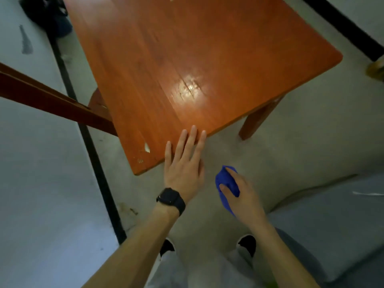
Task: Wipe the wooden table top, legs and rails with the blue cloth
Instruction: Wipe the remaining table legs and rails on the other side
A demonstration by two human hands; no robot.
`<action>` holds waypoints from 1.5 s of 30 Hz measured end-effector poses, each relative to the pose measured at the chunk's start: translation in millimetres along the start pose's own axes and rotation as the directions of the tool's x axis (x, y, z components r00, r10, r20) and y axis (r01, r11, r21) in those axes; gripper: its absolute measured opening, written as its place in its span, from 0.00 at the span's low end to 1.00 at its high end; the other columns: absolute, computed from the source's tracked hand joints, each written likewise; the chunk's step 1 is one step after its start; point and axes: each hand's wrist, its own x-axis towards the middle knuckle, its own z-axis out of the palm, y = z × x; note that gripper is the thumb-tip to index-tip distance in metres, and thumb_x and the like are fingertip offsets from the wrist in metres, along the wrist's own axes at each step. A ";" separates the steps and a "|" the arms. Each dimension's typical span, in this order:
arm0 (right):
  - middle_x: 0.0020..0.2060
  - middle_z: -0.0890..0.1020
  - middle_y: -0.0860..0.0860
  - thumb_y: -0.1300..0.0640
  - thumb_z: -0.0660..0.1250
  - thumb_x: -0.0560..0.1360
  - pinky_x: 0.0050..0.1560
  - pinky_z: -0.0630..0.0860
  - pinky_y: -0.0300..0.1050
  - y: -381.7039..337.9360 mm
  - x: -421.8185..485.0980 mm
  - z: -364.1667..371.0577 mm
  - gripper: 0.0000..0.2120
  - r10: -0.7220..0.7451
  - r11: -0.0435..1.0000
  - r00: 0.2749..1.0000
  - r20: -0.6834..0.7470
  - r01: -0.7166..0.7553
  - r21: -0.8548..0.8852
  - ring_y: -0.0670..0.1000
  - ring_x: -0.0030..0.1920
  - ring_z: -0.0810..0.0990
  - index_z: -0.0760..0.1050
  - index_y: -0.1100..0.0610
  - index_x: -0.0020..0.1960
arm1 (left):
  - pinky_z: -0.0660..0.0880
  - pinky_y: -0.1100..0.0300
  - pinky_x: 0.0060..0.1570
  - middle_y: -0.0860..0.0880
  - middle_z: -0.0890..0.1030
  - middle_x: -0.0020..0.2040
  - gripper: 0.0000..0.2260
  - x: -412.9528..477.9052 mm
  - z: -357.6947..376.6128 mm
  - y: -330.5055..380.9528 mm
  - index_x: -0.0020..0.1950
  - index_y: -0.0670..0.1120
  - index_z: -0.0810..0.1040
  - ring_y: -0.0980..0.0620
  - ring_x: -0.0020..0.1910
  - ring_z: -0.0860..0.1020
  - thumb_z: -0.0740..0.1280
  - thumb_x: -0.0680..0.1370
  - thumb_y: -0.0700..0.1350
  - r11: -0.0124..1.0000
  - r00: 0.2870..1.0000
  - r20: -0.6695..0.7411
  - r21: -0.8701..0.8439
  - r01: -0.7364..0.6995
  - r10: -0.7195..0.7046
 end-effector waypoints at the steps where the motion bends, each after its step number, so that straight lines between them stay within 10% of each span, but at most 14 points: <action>1: 0.69 0.71 0.47 0.43 0.64 0.78 0.58 0.66 0.37 9.9 3.7 9.3 0.27 0.001 1.000 1.000 -0.023 -0.001 -0.007 0.47 0.64 0.72 0.63 0.44 0.75 | 0.42 0.41 0.76 0.52 0.46 0.81 0.34 -17.0 14.7 -3.0 0.81 0.52 0.51 0.49 0.80 0.45 0.60 0.77 0.48 1.000 0.999 -0.035 -0.019 -0.023 0.022; 8: 0.67 0.71 0.49 0.45 0.65 0.78 0.56 0.65 0.37 65.6 16.4 103.1 0.26 -0.027 0.999 0.996 -0.086 0.023 -0.046 0.49 0.62 0.73 0.63 0.44 0.75 | 0.46 0.44 0.77 0.56 0.39 0.80 0.34 -124.9 154.7 -91.8 0.80 0.57 0.42 0.52 0.79 0.43 0.59 0.80 0.51 0.973 0.861 0.493 -0.112 0.204 -0.124; 16: 0.64 0.71 0.43 0.40 0.60 0.79 0.55 0.72 0.38 83.2 99.0 208.9 0.27 -0.351 0.935 0.916 -0.195 0.352 -0.028 0.44 0.57 0.75 0.58 0.39 0.76 | 0.63 0.51 0.73 0.51 0.57 0.80 0.31 -63.1 237.1 -160.0 0.80 0.58 0.44 0.52 0.76 0.61 0.55 0.82 0.61 0.750 0.935 0.081 -0.575 0.327 -0.346; 20: 0.63 0.67 0.34 0.39 0.62 0.77 0.58 0.68 0.29 45.1 124.9 215.6 0.27 -0.599 0.749 0.662 -0.450 0.662 -0.022 0.32 0.59 0.68 0.56 0.37 0.73 | 0.63 0.48 0.73 0.61 0.61 0.77 0.26 -24.8 250.7 -169.0 0.79 0.62 0.53 0.61 0.74 0.62 0.52 0.81 0.64 0.533 0.927 -0.105 -0.839 0.111 -0.359; 24: 0.71 0.68 0.55 0.48 0.66 0.78 0.62 0.68 0.38 12.1 163.4 229.3 0.25 -0.817 0.428 0.198 -0.541 0.838 -0.340 0.50 0.62 0.72 0.64 0.54 0.72 | 0.70 0.51 0.69 0.66 0.71 0.69 0.22 -14.3 275.4 -176.9 0.78 0.59 0.60 0.61 0.70 0.70 0.55 0.84 0.56 0.376 0.926 -0.207 -0.923 -0.079 -0.315; 26: 0.72 0.66 0.58 0.50 0.66 0.79 0.65 0.65 0.41 31.5 190.5 256.3 0.23 -0.851 0.360 0.084 -0.519 0.813 -0.457 0.57 0.62 0.73 0.66 0.55 0.71 | 0.72 0.51 0.67 0.63 0.73 0.69 0.19 -12.7 292.3 -179.5 0.76 0.59 0.62 0.58 0.69 0.72 0.55 0.84 0.51 0.339 0.916 -0.269 -0.927 -0.163 -0.297; 29: 0.73 0.61 0.56 0.52 0.62 0.80 0.65 0.72 0.49 114.2 225.9 303.4 0.24 -0.913 0.336 0.112 -0.393 0.753 -0.566 0.59 0.64 0.70 0.61 0.53 0.74 | 0.74 0.57 0.65 0.67 0.75 0.65 0.20 -8.2 307.9 -183.8 0.74 0.63 0.62 0.61 0.67 0.73 0.57 0.84 0.47 0.302 0.904 -0.318 -0.925 -0.230 -0.285; 33: 0.75 0.58 0.48 0.51 0.59 0.78 0.52 0.81 0.56 181.0 225.6 309.9 0.29 -0.926 0.359 0.362 -0.102 0.769 -0.529 0.54 0.66 0.68 0.53 0.41 0.76 | 0.73 0.63 0.62 0.69 0.76 0.62 0.22 -15.5 308.0 -189.7 0.73 0.63 0.65 0.65 0.65 0.73 0.58 0.84 0.41 0.310 0.900 -0.347 -0.914 -0.262 -0.263; 41: 0.69 0.71 0.49 0.54 0.68 0.77 0.67 0.64 0.42 -21.5 156.1 197.9 0.21 -0.856 0.196 -0.135 -0.499 0.808 -0.556 0.53 0.64 0.72 0.72 0.55 0.68 | 0.70 0.55 0.67 0.60 0.79 0.64 0.20 -7.0 262.4 -202.5 0.72 0.61 0.69 0.59 0.64 0.77 0.61 0.80 0.57 0.211 0.928 -0.303 -0.943 -0.258 -0.217; 45: 0.73 0.66 0.55 0.50 0.62 0.79 0.69 0.61 0.42 18.2 196.0 237.3 0.25 -0.895 0.267 -0.074 -0.441 0.702 -0.660 0.59 0.65 0.69 0.63 0.54 0.74 | 0.70 0.51 0.66 0.59 0.81 0.59 0.18 -0.1 262.5 -202.2 0.66 0.64 0.73 0.58 0.60 0.78 0.58 0.77 0.59 0.183 0.922 -0.288 -0.952 -0.246 -0.260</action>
